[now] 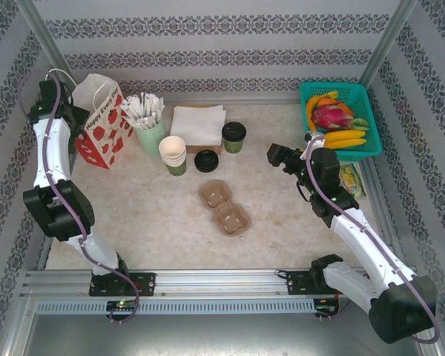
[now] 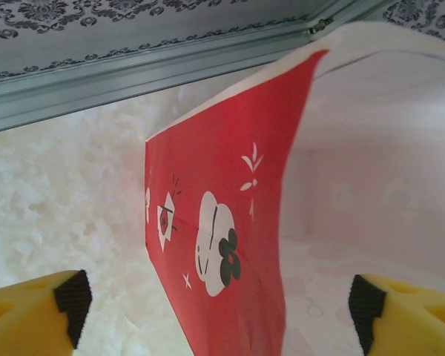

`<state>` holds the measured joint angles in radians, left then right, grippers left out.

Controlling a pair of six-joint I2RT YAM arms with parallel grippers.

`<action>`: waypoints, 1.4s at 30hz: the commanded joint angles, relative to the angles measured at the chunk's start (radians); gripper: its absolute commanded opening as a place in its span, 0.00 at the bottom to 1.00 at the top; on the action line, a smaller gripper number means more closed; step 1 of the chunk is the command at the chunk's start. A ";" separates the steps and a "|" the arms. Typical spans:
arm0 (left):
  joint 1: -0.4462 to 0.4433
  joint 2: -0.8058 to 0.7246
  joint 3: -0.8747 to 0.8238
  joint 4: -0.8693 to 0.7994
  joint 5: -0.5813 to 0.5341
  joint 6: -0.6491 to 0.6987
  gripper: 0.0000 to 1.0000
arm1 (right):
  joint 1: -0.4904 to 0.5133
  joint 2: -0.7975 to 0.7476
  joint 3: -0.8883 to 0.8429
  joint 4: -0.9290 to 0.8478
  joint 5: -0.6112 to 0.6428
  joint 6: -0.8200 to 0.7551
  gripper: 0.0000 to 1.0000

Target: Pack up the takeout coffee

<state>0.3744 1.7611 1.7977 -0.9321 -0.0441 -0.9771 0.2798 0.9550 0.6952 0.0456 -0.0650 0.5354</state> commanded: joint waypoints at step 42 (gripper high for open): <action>0.009 -0.679 -0.424 -0.316 -0.197 0.239 0.00 | 0.330 0.100 0.067 -0.134 0.074 -0.060 0.98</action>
<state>0.3752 1.1488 1.3979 -1.1416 -0.1715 -0.7849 0.5758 1.0378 0.7155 -0.0715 -0.0940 0.3256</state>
